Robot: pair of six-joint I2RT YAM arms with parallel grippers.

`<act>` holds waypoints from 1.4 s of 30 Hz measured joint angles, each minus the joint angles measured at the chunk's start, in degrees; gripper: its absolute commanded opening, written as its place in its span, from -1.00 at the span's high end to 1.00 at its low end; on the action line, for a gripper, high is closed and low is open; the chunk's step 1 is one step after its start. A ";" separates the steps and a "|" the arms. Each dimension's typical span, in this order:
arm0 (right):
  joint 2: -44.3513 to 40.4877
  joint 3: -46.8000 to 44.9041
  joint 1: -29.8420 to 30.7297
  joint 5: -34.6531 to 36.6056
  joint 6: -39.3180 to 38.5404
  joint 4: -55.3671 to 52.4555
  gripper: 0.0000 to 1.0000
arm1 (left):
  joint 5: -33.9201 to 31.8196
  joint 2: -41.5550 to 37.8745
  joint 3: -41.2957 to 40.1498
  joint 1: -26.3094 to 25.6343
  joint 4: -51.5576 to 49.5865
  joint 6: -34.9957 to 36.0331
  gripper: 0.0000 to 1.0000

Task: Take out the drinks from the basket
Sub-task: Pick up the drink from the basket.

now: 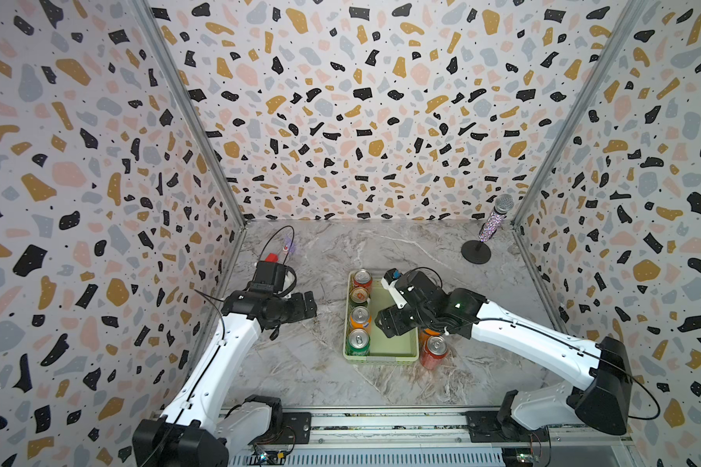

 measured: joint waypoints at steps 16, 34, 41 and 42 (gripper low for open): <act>10.88 5.73 6.43 5.75 1.66 0.79 -0.65 | 2.56 -0.07 -0.15 2.08 0.07 0.92 -1.00; 16.35 10.25 8.31 6.60 2.05 0.17 -0.68 | 1.95 -1.57 -0.24 2.82 0.04 0.90 -1.00; 16.68 10.25 9.03 6.47 2.93 0.68 -0.68 | 1.90 -1.57 -0.31 2.89 0.04 0.87 -1.00; 16.81 10.25 9.18 6.47 2.99 0.70 -0.68 | 1.90 -1.57 -0.31 2.95 0.04 0.87 -1.00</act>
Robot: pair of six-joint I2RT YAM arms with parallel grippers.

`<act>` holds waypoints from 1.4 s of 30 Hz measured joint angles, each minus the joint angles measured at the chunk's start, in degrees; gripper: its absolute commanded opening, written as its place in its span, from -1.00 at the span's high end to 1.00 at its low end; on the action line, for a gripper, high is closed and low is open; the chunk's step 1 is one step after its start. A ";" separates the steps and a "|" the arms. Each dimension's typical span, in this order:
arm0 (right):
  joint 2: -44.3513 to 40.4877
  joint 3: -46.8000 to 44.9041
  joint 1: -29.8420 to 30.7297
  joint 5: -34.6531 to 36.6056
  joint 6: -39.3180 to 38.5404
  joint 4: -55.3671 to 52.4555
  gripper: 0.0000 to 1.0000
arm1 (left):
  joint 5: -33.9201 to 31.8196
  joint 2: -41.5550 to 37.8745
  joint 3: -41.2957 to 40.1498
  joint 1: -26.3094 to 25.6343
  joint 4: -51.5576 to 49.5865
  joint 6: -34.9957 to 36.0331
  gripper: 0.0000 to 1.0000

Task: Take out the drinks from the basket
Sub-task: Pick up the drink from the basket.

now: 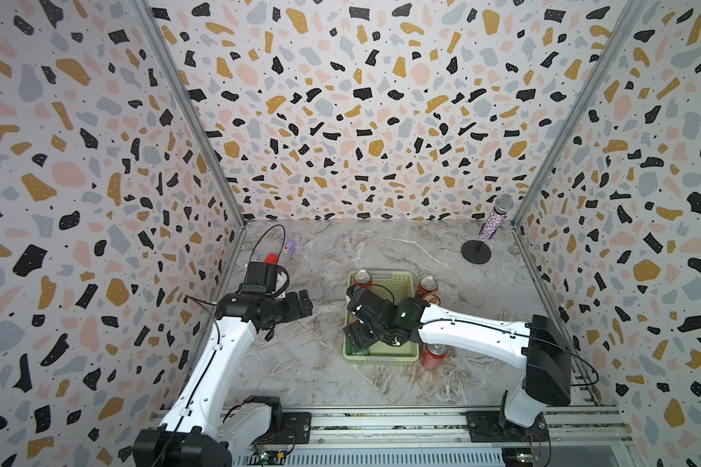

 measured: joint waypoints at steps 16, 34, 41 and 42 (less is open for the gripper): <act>0.28 0.00 0.96 1.57 1.03 -1.40 -0.69 | 0.57 0.00 0.00 0.09 0.00 0.00 -1.00; 2.60 0.00 1.62 1.33 2.73 -1.68 -0.69 | 1.55 0.00 0.00 0.09 0.00 0.00 -0.99; 5.27 0.00 1.75 1.66 3.56 -1.66 -0.66 | 1.81 -0.11 0.00 0.11 0.02 0.00 -1.00; 5.51 0.00 1.79 1.73 3.61 -1.66 -0.65 | 1.84 -0.22 0.00 0.11 0.02 0.00 -1.00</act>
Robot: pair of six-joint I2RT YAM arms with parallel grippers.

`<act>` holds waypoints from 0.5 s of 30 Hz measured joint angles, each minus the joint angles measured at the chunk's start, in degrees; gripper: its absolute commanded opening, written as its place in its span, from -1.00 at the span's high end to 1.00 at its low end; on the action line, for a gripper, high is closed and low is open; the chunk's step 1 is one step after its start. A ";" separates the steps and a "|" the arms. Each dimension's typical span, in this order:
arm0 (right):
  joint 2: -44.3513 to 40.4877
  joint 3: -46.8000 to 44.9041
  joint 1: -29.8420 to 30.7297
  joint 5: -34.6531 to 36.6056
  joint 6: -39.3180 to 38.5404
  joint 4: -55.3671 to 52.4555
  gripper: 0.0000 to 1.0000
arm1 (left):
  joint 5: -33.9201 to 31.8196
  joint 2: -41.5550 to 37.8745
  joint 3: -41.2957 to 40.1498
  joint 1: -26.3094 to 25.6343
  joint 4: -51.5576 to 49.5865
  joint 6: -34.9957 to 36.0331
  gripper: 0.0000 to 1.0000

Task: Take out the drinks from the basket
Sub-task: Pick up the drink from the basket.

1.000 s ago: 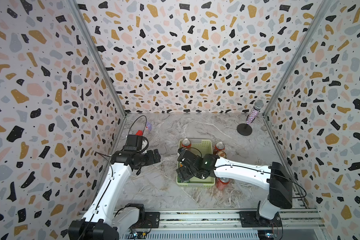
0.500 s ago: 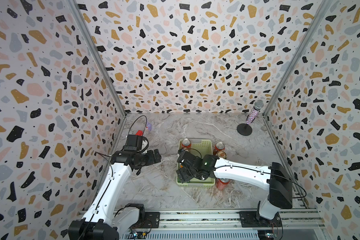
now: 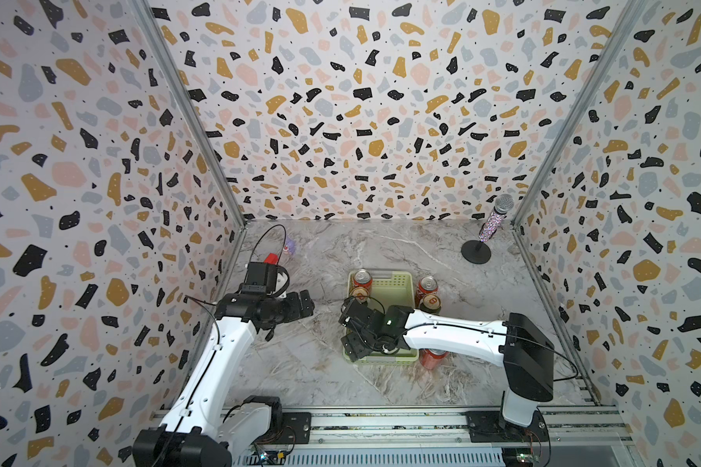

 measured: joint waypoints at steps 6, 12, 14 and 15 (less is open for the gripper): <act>0.26 -0.07 0.04 0.31 0.20 0.22 -0.43 | 0.42 -0.13 -0.02 0.00 0.00 0.00 -1.00; 0.22 -0.24 0.22 1.05 0.39 0.42 0.10 | 0.79 -0.24 -0.22 0.00 0.04 0.00 -1.00; 0.11 -0.35 0.31 1.27 0.37 0.44 0.23 | 0.83 -0.26 -0.35 0.00 0.02 0.00 -1.00; -0.07 -0.46 0.33 1.44 0.37 0.33 0.29 | 0.85 -0.26 -0.35 0.00 0.04 0.00 -1.00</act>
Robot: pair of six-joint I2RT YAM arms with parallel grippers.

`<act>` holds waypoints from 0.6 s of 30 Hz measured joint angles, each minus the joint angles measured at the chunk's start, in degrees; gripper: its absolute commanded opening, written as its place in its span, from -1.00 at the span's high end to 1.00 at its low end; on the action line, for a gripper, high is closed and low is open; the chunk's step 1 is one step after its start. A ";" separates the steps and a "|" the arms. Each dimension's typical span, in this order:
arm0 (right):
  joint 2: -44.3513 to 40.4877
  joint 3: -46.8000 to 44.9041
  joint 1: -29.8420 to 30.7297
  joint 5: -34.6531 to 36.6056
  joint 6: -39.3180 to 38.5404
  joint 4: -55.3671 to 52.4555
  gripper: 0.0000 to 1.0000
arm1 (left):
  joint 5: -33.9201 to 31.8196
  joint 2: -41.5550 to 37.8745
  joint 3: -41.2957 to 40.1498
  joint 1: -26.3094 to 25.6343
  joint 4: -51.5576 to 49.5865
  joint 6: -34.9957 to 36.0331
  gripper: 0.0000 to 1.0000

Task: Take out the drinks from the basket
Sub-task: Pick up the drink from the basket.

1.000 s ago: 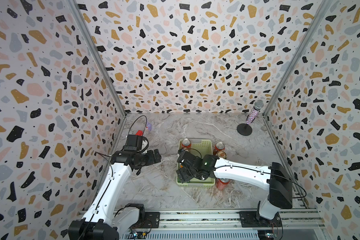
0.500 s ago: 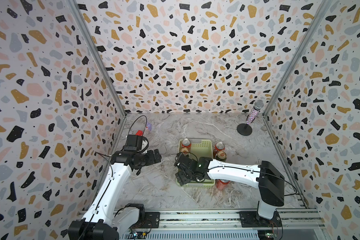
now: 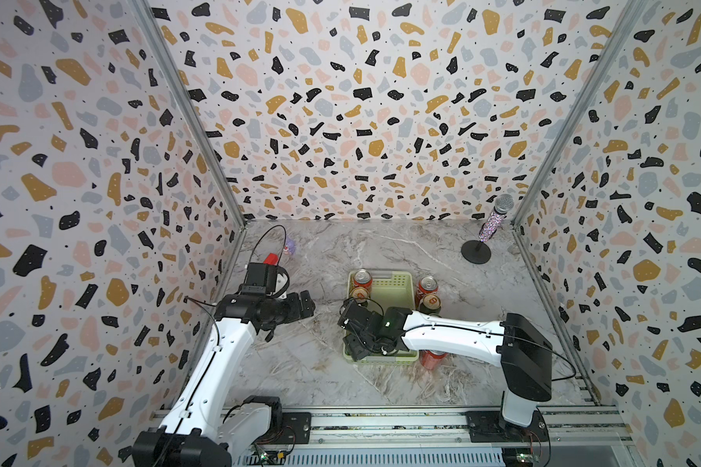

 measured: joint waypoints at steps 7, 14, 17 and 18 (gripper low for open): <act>-3.19 -1.49 0.02 2.54 -1.11 -3.80 0.54 | 0.33 0.00 -0.02 0.00 0.00 0.00 -1.00; -10.03 -1.01 -0.04 5.75 -3.39 -8.04 0.59 | 0.37 -0.02 -0.20 0.00 0.07 0.00 -1.00; -13.49 -0.83 -0.04 6.27 -4.31 -9.20 0.61 | 0.37 0.00 -0.28 0.00 0.07 0.00 -1.00; -15.02 -0.92 -0.07 6.32 -4.74 -9.40 0.61 | 0.37 -0.02 -0.28 0.00 0.13 0.00 -1.00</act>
